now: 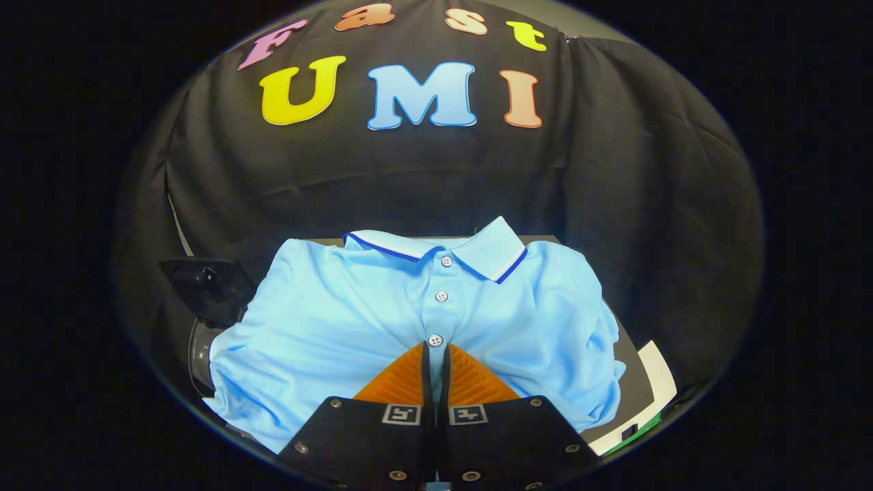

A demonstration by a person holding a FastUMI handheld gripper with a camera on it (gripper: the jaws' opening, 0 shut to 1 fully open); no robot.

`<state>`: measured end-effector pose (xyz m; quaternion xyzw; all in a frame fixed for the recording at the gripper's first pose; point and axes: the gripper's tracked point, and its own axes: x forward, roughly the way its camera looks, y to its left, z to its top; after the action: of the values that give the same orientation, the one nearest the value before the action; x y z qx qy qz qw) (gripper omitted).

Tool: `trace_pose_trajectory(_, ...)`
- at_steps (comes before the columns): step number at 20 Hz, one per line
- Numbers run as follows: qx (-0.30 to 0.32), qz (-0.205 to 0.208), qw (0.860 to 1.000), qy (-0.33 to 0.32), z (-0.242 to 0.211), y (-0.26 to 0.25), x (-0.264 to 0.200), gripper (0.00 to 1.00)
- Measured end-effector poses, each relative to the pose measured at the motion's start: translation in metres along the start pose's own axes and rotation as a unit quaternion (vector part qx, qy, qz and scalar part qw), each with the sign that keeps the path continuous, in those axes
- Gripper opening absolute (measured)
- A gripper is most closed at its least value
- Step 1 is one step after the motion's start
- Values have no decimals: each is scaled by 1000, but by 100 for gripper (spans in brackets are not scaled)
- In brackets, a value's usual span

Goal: Put the clothes into the washing machine and then close the washing machine lid.

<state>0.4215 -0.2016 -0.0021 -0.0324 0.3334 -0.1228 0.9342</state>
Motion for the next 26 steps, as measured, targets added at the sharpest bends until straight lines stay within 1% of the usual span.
trace_pose_trajectory(4,-7,-30,999,-18,16,5,-10,1)
trace_pose_trajectory(6,-8,-48,998,-33,34,12,-17,1)
trace_pose_trajectory(9,-4,-69,996,-59,64,31,-37,1)
trace_pose_trajectory(14,-23,-97,990,-95,105,68,-62,1)
trace_pose_trajectory(19,-10,-102,987,-122,131,108,-88,1)
trace_pose_trajectory(26,-9,-89,985,-149,143,172,-113,1)
